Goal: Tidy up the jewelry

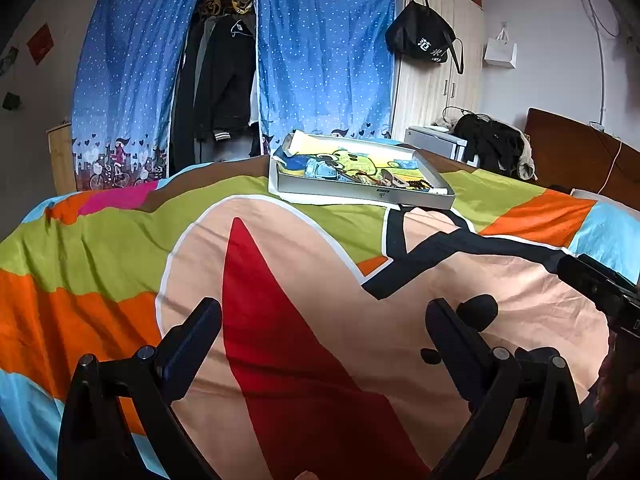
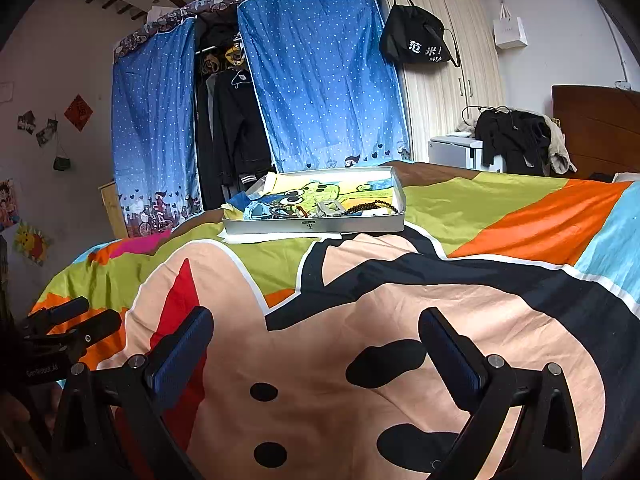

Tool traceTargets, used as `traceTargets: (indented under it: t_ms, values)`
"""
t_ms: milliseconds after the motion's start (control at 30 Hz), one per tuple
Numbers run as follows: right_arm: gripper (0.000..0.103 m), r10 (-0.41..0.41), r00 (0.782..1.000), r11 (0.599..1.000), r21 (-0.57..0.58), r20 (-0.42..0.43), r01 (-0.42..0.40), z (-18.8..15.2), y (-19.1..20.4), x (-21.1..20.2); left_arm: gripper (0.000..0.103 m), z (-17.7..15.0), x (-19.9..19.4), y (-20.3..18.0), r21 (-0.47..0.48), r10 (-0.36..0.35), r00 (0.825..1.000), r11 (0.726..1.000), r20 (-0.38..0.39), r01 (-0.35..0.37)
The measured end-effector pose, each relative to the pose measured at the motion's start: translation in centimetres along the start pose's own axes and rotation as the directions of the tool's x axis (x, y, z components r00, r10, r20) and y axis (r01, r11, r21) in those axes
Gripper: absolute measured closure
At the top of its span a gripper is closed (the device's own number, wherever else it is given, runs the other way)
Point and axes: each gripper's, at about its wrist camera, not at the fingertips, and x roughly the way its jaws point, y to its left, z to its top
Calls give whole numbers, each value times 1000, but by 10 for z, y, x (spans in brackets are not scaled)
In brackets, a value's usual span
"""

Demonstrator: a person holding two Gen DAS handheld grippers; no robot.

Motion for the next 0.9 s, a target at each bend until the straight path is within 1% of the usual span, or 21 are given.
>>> traceTargets:
  t_ms: [833, 900]
  values:
    - [0, 0, 1000, 1000, 0, -3, 0, 1, 0, 0, 3, -5, 1, 3, -8, -9, 1000, 1000, -19, 9]
    - [0, 0, 1000, 1000, 0, -4, 0, 0, 0, 0, 3, -5, 1, 4, -17, 3, 1000, 1000, -26, -3]
